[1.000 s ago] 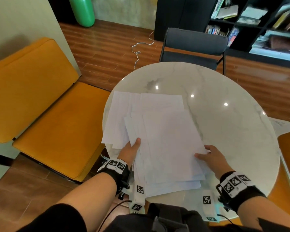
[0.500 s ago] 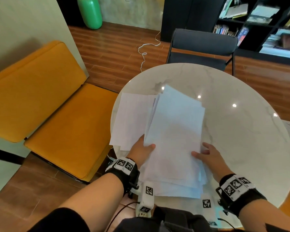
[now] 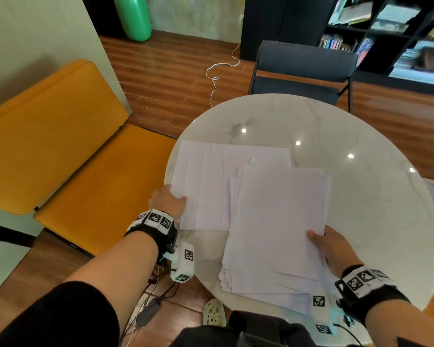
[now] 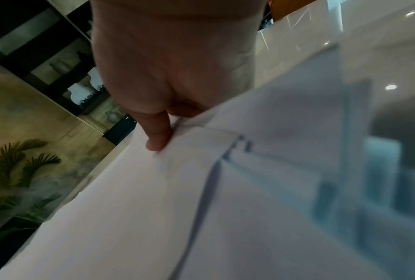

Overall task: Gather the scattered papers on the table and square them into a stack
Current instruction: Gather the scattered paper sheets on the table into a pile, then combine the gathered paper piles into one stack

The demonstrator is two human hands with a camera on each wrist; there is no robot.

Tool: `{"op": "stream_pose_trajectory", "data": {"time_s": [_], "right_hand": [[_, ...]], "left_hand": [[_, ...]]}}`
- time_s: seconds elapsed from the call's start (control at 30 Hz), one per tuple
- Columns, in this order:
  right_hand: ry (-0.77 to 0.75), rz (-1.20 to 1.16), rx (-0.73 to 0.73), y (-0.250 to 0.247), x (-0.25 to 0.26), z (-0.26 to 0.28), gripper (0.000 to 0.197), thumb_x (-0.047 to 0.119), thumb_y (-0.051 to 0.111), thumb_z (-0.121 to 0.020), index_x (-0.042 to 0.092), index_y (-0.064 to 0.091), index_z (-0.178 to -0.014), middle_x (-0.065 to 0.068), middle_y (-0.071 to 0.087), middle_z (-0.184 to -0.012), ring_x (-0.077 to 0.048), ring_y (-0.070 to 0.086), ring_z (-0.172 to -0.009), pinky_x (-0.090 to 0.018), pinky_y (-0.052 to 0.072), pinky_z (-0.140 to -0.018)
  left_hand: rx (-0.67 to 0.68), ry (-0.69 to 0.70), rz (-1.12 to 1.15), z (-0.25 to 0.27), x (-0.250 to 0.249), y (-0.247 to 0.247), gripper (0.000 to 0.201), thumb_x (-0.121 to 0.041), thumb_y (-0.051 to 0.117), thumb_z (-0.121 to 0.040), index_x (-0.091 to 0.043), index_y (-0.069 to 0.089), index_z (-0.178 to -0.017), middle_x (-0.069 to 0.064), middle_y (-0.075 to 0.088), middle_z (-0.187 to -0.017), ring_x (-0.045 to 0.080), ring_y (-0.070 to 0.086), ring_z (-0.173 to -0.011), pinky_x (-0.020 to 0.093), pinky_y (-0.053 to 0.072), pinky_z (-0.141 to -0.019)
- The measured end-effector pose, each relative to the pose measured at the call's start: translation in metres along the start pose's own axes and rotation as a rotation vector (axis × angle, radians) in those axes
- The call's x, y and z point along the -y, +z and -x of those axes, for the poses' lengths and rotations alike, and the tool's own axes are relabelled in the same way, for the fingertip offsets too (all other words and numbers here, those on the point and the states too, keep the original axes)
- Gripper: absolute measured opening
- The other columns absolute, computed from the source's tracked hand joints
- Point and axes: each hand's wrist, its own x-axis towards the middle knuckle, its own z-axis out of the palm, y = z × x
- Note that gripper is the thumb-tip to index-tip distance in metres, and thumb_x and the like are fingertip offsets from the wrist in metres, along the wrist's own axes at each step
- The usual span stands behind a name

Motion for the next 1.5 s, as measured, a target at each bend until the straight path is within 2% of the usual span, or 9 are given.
{"op": "stream_pose_trajectory", "data": {"time_s": [0.13,0.27,0.4,0.57,0.63,0.8,1.03,1.27,1.5], "right_hand": [[-0.045,0.032,-0.032,0.003,0.002,0.002,0.02,0.023,0.057,-0.094,0.005,0.061,-0.101,-0.016,0.069,-0.097,-0.03,0.064,-0.083,-0.037,0.05,-0.073],[-0.039,0.053,-0.045,0.002,-0.002,-0.001,0.021,0.031,0.059,-0.092,0.01,0.063,-0.095,-0.015,0.07,-0.095,-0.034,0.066,-0.086,-0.051,0.052,-0.087],[-0.046,-0.004,-0.025,0.002,-0.003,-0.001,0.024,0.031,0.061,-0.09,0.011,0.064,-0.102,-0.013,0.071,-0.099,-0.034,0.067,-0.09,-0.053,0.051,-0.09],[-0.045,-0.12,0.027,0.002,-0.002,0.001,0.034,0.029,0.073,-0.081,0.012,0.066,-0.109,-0.01,0.075,-0.101,-0.031,0.071,-0.092,-0.05,0.054,-0.088],[-0.043,-0.121,0.03,0.001,-0.003,0.0,0.036,0.026,0.075,-0.079,0.011,0.066,-0.11,-0.01,0.075,-0.101,-0.031,0.071,-0.092,-0.05,0.054,-0.089],[-0.06,-0.065,0.02,0.003,-0.002,0.0,0.036,0.025,0.076,-0.079,0.011,0.066,-0.11,-0.008,0.074,-0.101,-0.03,0.071,-0.091,-0.047,0.055,-0.087],[-0.066,-0.003,0.006,0.003,0.0,-0.001,0.042,0.035,0.077,-0.075,0.011,0.065,-0.107,-0.007,0.074,-0.099,-0.027,0.07,-0.088,-0.041,0.056,-0.08],[-0.045,0.014,0.005,0.003,-0.001,-0.001,0.056,0.049,0.076,-0.06,0.015,0.068,-0.104,-0.003,0.076,-0.096,-0.027,0.072,-0.087,-0.049,0.056,-0.086],[-0.051,0.051,-0.006,0.004,0.001,0.0,0.039,0.035,0.076,-0.073,0.013,0.067,-0.104,-0.005,0.075,-0.097,-0.028,0.071,-0.087,-0.05,0.055,-0.087]], "left_hand": [[0.05,-0.078,0.158,-0.006,-0.004,-0.004,0.058,-0.032,0.061,-0.087,-0.006,0.043,-0.135,0.015,0.047,-0.136,0.036,0.048,-0.123,0.037,0.045,-0.092],[0.141,-0.131,0.197,-0.004,-0.013,-0.002,0.026,-0.03,0.057,-0.089,-0.007,0.052,-0.078,0.007,0.052,-0.073,0.027,0.054,-0.071,0.023,0.036,-0.055],[0.234,-0.137,0.151,-0.008,-0.015,0.008,0.062,-0.054,0.052,-0.087,-0.004,0.056,-0.123,0.015,0.062,-0.121,0.034,0.059,-0.107,0.033,0.049,-0.085],[0.36,-0.211,0.58,0.0,-0.026,0.017,0.095,-0.051,0.076,-0.066,-0.004,0.039,-0.139,0.013,0.052,-0.137,0.037,0.05,-0.123,0.046,0.042,-0.104],[0.42,-0.123,0.456,0.009,-0.03,0.023,0.083,-0.039,0.075,-0.073,-0.002,0.04,-0.139,0.014,0.051,-0.139,0.036,0.049,-0.124,0.039,0.042,-0.103],[0.221,0.106,0.168,0.022,-0.029,0.032,0.038,-0.016,0.051,-0.092,-0.004,0.05,-0.129,0.019,0.059,-0.128,0.034,0.054,-0.116,0.031,0.041,-0.09],[-0.078,-0.029,0.403,-0.009,-0.03,-0.016,0.028,-0.017,0.049,-0.087,-0.009,0.064,-0.108,0.017,0.067,-0.114,0.035,0.061,-0.095,0.035,0.047,-0.078],[-0.343,-0.111,0.696,-0.024,-0.05,-0.07,0.037,-0.022,0.052,-0.088,-0.011,0.055,-0.123,0.01,0.061,-0.128,0.034,0.057,-0.116,0.039,0.046,-0.098],[-0.089,-0.027,0.838,0.003,-0.07,-0.067,0.04,-0.025,0.059,-0.089,-0.007,0.056,-0.124,0.005,0.063,-0.116,0.027,0.059,-0.107,0.034,0.047,-0.089]]}}
